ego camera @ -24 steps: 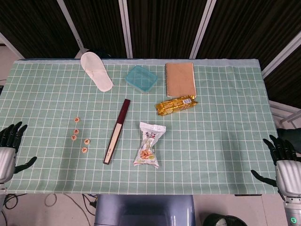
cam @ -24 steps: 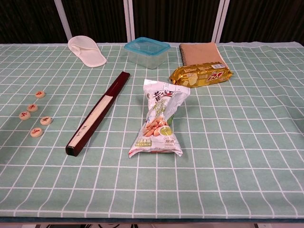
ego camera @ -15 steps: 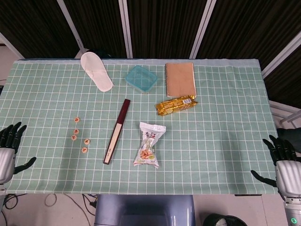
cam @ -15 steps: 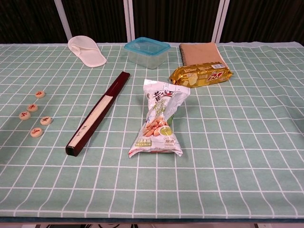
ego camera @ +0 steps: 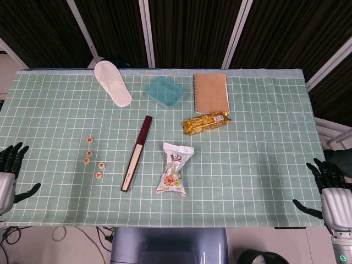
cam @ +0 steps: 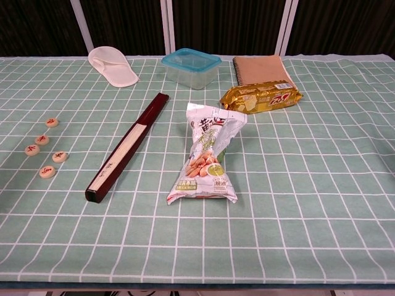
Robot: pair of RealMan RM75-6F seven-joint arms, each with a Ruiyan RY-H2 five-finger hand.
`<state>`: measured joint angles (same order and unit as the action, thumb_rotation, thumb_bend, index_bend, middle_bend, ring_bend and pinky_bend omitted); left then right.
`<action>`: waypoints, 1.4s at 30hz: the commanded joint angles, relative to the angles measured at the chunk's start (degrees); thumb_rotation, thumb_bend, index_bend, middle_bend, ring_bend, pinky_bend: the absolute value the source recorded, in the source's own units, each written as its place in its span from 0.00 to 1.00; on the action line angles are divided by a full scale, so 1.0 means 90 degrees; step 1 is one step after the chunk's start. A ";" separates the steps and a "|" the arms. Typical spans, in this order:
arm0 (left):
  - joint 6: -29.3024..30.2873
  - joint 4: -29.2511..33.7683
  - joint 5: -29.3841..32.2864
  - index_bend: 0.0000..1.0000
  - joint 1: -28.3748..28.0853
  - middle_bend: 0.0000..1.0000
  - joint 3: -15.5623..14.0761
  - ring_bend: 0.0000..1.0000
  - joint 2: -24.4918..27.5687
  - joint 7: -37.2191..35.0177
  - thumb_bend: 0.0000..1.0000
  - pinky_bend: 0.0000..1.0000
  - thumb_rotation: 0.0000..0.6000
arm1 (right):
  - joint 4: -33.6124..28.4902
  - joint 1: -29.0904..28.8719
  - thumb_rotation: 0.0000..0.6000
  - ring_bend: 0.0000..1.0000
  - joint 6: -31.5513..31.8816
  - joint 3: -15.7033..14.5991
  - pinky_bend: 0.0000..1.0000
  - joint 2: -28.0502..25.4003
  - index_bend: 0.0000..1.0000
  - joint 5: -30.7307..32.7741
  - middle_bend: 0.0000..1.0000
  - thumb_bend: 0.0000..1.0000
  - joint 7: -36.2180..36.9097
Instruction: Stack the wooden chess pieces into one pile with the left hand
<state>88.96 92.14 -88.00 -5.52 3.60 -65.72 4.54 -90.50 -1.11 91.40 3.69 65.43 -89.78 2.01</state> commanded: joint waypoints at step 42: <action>-0.2625 -0.0094 0.0637 0.31 -0.1347 0.00 -0.0149 0.00 -0.0801 0.1284 0.19 0.11 1.00 | -0.0128 0.0040 1.00 0.06 -0.0056 0.0008 0.00 -0.0031 0.11 0.0115 0.07 0.20 0.0054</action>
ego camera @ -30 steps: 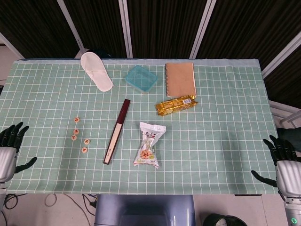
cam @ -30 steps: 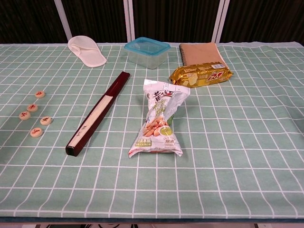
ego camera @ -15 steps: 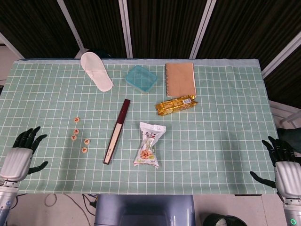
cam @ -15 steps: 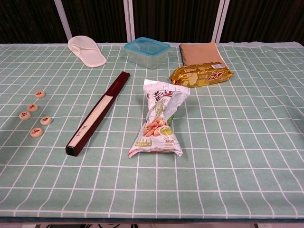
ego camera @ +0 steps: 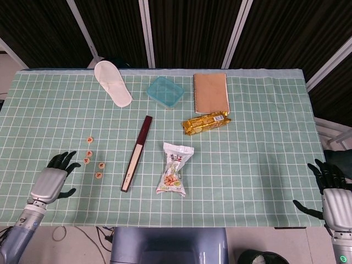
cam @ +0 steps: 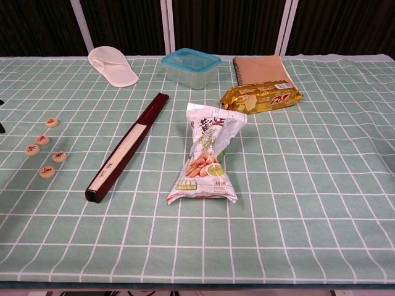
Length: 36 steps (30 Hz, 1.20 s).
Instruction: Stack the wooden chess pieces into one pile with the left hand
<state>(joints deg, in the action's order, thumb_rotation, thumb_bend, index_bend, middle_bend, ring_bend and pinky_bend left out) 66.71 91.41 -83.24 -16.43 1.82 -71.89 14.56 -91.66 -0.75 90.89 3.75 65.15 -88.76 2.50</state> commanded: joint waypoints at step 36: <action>-0.0674 -0.0805 0.0935 0.39 -0.0842 0.02 0.0035 0.00 -0.1343 0.1407 0.26 0.11 1.00 | -0.0050 -0.0003 1.00 0.06 -0.0080 0.0054 0.00 -0.0031 0.11 0.0140 0.07 0.20 0.0022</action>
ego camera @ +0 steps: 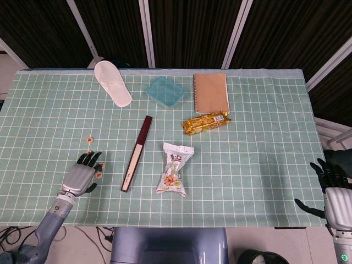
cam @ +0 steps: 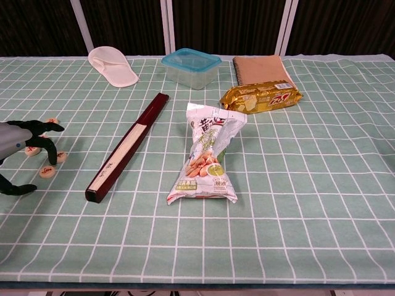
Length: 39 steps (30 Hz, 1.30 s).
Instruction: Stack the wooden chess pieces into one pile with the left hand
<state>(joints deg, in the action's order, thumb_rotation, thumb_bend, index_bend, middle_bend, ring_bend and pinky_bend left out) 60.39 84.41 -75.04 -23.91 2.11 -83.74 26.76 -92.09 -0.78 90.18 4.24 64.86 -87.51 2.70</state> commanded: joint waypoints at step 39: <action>0.0069 -0.0221 0.0092 0.49 -0.0191 0.07 -0.0166 0.00 -0.0225 0.0249 0.31 0.11 1.00 | -0.0024 0.0000 1.00 0.06 -0.0040 0.0010 0.00 0.0003 0.11 0.0041 0.07 0.20 -0.0002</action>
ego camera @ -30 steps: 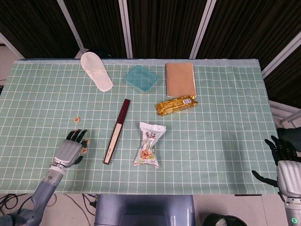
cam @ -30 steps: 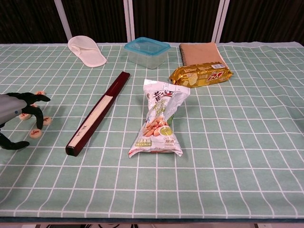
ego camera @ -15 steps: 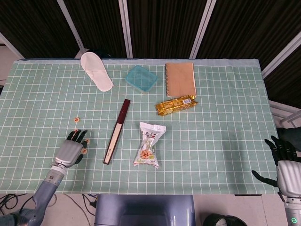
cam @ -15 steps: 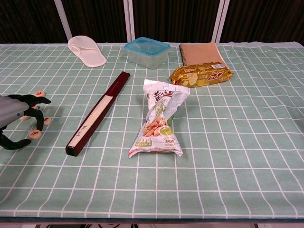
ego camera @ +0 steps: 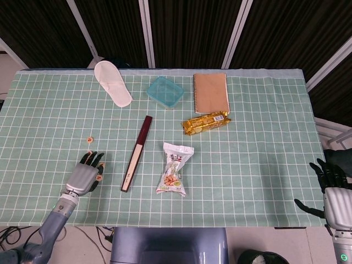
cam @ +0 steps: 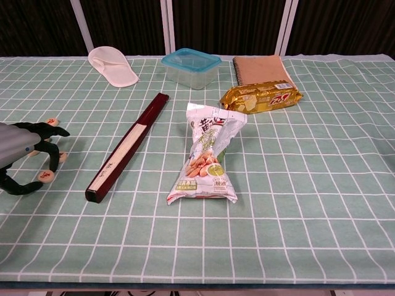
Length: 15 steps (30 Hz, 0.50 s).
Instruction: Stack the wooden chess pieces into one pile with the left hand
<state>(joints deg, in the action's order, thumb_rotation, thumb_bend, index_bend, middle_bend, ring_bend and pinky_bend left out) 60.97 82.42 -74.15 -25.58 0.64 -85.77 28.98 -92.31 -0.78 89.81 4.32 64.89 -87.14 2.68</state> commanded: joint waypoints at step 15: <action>0.0002 0.0205 0.0240 0.49 -0.0207 0.07 0.0395 0.00 0.0357 -0.0173 0.31 0.11 1.00 | -0.0007 0.0000 1.00 0.06 -0.0010 -0.0008 0.00 0.0008 0.11 -0.0005 0.07 0.20 -0.0012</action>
<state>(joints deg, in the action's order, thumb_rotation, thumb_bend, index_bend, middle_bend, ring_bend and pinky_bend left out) 61.20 84.26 -72.24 -27.21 3.93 -82.78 27.46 -92.37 -0.79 89.72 4.25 64.96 -87.19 2.57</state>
